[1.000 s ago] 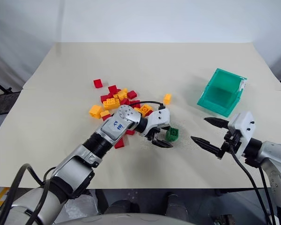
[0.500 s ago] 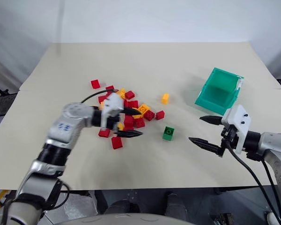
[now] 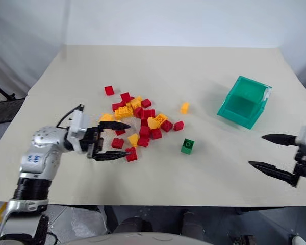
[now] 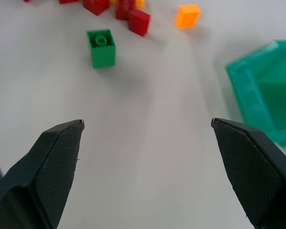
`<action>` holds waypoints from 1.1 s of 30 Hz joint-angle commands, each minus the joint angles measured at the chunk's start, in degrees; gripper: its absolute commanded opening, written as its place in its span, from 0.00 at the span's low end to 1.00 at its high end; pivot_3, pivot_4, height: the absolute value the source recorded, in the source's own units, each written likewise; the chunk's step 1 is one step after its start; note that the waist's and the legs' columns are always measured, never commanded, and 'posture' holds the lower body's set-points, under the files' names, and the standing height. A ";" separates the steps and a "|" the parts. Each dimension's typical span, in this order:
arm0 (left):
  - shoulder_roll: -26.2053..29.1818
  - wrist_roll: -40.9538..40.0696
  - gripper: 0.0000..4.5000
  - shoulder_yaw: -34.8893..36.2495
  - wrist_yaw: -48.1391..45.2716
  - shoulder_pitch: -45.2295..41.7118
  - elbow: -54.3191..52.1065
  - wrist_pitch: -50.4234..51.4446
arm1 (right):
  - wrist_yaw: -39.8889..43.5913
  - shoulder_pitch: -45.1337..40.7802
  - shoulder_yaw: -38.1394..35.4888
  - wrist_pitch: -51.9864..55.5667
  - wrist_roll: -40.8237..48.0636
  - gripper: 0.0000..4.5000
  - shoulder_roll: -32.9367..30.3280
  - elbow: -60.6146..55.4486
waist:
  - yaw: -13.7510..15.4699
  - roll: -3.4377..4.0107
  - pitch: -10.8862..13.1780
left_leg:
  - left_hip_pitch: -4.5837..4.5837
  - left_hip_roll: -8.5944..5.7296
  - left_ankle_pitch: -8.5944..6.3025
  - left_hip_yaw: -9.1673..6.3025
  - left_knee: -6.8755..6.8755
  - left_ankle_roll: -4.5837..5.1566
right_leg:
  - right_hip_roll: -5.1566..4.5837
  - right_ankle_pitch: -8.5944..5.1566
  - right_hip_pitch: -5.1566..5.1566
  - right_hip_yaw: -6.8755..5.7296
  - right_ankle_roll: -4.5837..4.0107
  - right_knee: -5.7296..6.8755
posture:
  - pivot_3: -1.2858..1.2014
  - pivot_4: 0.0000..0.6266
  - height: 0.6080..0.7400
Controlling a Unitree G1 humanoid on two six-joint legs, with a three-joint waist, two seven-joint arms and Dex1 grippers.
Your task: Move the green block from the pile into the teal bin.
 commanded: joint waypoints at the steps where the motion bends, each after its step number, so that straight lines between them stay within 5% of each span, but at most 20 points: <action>1: 0.27 -2.24 1.00 1.13 0.72 0.88 -3.09 -0.90 | -1.47 -2.09 3.37 1.33 0.80 1.00 -1.03 -2.51 | -0.51 0.00 0.00 | 0.04 0.00 -0.01 0.01 0.00 0.01 | -0.06 0.00 0.02 0.03 0.00 0.00 | 0.52 0.24 1.00; 10: 0.80 -3.51 1.00 1.58 2.61 5.14 -8.18 -1.76 | -9.52 -27.82 36.29 9.12 -2.78 1.00 3.07 -2.82 | -1.97 0.03 0.01 | 0.05 0.16 -0.01 -0.02 -0.12 -0.29 | -0.15 -0.08 -0.18 0.02 -0.24 0.14 | 0.52 0.24 1.00; 19: 1.04 -4.31 1.00 2.98 6.62 10.02 -13.20 -1.80 | -6.19 -48.67 55.76 7.67 -12.97 1.00 10.76 12.07 | -2.15 0.03 0.01 | -0.06 0.05 0.00 -0.03 -0.11 -0.22 | -0.06 -0.06 -0.21 -0.11 -0.20 0.05 | 0.52 0.24 1.00; 29: 0.86 -4.51 1.00 3.01 9.85 12.77 -16.59 -2.15 | -4.42 -54.48 63.93 4.43 -21.93 1.00 16.28 20.53 | -2.16 0.03 0.01 | -0.11 0.06 0.01 -0.01 -0.17 -0.22 | 0.01 -0.06 -0.25 -0.16 -0.20 0.04 | 0.52 0.24 1.00; 33: 1.04 -4.74 1.00 2.96 9.89 12.92 -16.50 -2.32 | -5.49 -54.31 60.67 5.13 -20.87 0.72 17.46 19.45 | -2.14 0.03 0.01 | -0.11 0.09 0.01 -0.02 -0.16 -0.22 | 0.04 -0.06 -0.25 -0.17 -0.20 0.06 | 0.52 0.24 1.00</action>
